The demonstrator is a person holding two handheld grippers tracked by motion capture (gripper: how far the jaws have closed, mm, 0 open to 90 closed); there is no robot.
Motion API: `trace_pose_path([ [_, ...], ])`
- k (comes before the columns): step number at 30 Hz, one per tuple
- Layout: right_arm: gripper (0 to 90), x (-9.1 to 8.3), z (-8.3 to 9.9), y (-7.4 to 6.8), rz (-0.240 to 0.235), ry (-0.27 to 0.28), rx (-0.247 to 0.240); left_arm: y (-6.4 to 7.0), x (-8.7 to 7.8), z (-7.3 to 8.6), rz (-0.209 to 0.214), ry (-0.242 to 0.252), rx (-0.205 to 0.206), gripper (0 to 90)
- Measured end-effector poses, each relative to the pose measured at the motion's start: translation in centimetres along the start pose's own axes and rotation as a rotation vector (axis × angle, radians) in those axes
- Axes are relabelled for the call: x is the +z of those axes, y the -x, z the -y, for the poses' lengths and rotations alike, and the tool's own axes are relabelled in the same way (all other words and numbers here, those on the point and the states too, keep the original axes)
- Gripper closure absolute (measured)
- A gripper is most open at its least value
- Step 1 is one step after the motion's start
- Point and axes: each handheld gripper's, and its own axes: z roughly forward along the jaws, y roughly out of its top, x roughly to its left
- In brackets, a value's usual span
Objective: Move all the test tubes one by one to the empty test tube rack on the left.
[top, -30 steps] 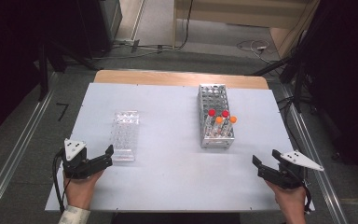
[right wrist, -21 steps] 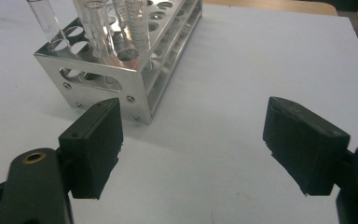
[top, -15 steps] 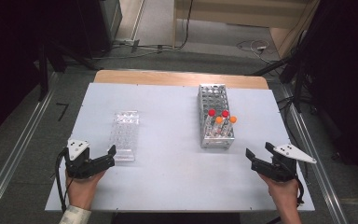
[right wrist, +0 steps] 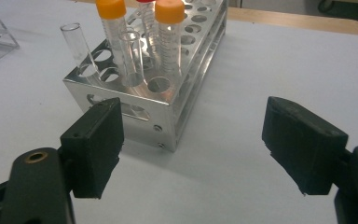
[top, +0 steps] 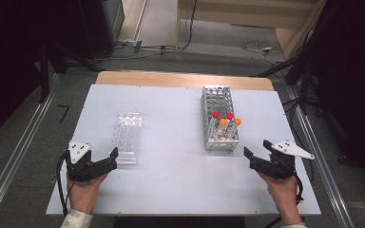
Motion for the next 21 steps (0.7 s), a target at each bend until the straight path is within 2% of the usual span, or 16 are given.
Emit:
trace_pose_path([
  [21, 20.5, 1.7, -1.2, -1.4, -0.037, 0.004, -0.023, 0.0, 0.0, 0.0, -0.003, 0.0, 0.002, 3.9],
])
